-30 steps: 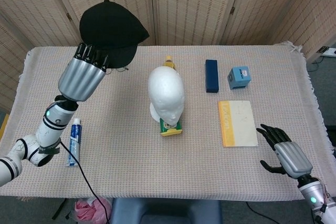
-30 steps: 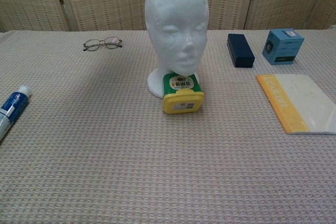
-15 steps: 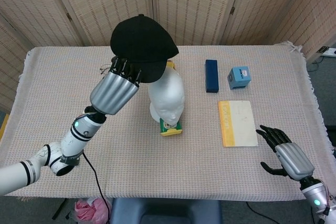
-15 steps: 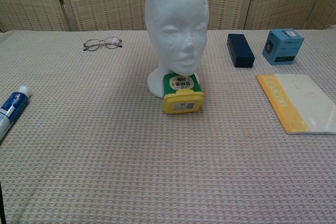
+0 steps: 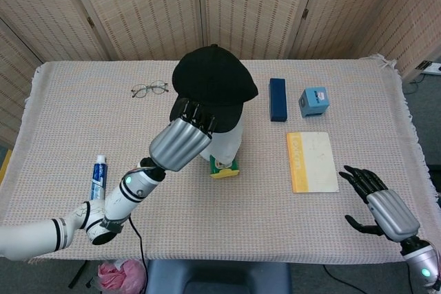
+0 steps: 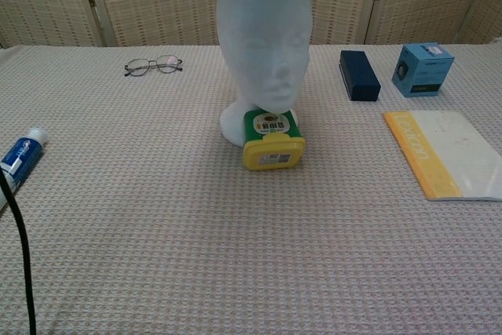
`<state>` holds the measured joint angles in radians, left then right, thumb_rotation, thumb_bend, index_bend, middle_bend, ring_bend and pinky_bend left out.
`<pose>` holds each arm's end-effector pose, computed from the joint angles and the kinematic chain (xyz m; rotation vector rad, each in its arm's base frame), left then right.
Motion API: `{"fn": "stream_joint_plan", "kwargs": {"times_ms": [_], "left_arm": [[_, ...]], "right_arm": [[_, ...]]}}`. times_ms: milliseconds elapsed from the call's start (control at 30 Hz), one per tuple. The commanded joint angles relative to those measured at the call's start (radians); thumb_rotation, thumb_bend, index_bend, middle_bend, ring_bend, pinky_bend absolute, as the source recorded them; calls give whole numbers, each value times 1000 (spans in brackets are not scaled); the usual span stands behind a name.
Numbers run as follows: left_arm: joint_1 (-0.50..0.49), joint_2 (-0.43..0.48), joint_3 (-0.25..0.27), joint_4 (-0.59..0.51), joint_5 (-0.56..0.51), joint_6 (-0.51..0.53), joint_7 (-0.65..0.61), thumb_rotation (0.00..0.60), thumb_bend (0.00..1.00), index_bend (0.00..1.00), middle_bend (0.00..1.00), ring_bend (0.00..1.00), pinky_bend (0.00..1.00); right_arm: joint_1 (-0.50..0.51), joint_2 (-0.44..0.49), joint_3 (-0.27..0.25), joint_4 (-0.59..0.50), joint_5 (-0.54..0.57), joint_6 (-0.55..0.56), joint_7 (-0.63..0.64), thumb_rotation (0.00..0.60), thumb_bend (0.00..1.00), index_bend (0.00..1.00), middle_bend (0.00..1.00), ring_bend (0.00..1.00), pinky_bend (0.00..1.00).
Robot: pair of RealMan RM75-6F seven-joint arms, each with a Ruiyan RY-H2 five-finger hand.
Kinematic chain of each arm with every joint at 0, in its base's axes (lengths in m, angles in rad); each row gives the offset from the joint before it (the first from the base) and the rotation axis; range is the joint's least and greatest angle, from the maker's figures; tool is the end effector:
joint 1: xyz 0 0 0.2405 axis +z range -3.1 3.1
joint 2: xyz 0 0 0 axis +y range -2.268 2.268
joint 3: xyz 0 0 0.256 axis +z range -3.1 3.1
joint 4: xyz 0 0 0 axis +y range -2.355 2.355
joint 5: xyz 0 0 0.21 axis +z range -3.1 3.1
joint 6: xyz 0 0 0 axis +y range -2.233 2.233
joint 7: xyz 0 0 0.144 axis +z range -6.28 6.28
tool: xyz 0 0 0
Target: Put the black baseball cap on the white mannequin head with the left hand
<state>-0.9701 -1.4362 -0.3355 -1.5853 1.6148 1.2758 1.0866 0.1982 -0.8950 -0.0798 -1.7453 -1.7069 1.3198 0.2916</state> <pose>0.0231 0.3429 0.0829 -1.5483 0.5413 -1.0741 -0.2783 -0.1770 0.1680 1.6920 -1.1550 0.9719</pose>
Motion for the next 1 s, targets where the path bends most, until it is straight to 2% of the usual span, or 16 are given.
{"fn": "stream_joint_plan", "kwargs": {"times_ms": [33, 267, 400, 667, 900, 1000], "left_arm": [[4, -16, 19, -22, 5, -4, 32, 600, 490, 631, 736, 536, 561], [15, -60, 55, -63, 16, -6, 100, 600, 490, 632, 736, 536, 561], [32, -97, 79, -64, 17, 5, 112, 600, 490, 632, 736, 536, 561], [63, -175, 116, -6, 17, 26, 76, 600, 490, 630, 736, 536, 561], [77, -212, 119, 62, 21, 40, 15, 600, 489, 625, 736, 536, 561], [89, -224, 122, 86, 30, 57, 30, 600, 484, 616, 736, 535, 566]], "right_arm": [[-3, 3, -4, 3, -11, 8, 7, 600, 252, 0, 0, 0, 0], [-14, 11, -15, 7, -43, 44, 22, 600, 253, 0, 0, 0, 0], [-37, 17, -15, 15, -56, 101, 35, 600, 253, 0, 0, 0, 0], [-64, 21, -20, 28, -79, 162, 52, 600, 254, 0, 0, 0, 0], [-69, 20, -24, 32, -92, 173, 48, 600, 254, 0, 0, 0, 0], [-69, 19, -20, 33, -85, 174, 51, 600, 254, 0, 0, 0, 0]]}}
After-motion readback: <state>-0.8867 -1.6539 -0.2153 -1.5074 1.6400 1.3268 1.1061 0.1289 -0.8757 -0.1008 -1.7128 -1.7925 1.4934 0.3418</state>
